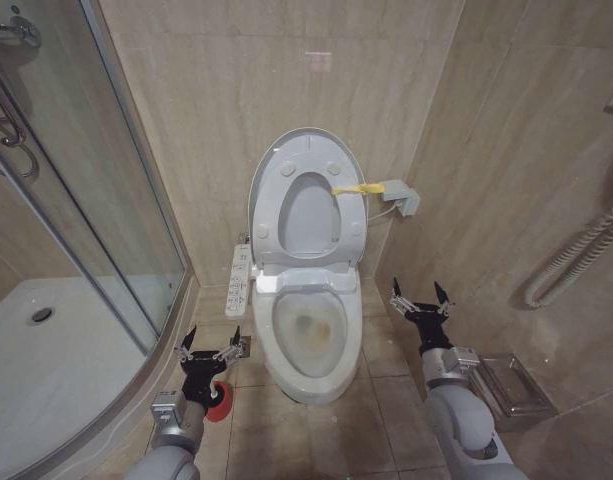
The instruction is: Open the toilet lid, clean the toilet bowl with a toilet brush, close the toilet lid, and flush.
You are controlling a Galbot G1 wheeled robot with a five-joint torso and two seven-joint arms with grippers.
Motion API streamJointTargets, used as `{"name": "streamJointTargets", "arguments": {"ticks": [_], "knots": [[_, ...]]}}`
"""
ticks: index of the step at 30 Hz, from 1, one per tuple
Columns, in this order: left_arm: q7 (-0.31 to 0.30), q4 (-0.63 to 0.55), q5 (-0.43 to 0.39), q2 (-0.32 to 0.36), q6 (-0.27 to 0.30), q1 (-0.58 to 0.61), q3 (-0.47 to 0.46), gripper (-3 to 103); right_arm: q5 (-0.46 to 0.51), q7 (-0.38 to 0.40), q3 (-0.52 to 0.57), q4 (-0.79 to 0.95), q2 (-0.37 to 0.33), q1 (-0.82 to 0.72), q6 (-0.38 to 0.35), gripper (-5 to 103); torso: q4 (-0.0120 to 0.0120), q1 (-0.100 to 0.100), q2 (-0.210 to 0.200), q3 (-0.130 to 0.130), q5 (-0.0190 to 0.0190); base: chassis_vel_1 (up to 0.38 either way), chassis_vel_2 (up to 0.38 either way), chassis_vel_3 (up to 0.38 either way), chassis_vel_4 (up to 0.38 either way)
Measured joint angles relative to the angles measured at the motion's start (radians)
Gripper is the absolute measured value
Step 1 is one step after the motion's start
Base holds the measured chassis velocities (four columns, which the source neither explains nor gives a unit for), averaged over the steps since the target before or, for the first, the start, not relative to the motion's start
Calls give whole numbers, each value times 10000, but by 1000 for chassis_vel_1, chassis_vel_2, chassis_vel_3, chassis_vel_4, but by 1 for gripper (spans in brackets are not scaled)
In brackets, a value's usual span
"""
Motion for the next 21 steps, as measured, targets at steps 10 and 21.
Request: {"name": "streamJointTargets", "arguments": {"ticks": [10, 21], "knots": [[-460, -956, 375, 548, -1658, 382, -528, 100, 0, 0, 0, 0, 0, 0, 0, 100, 0, 0, 0, 0, -2, 0, 0, 0, 0], [-1525, -853, 752, 1023, -3994, 872, -1205, 100, 0, 0, 0, 0, -1, 1, 0, 100, 1, 0, 2, 1, -4, 0, 0, 0, 0]]}}
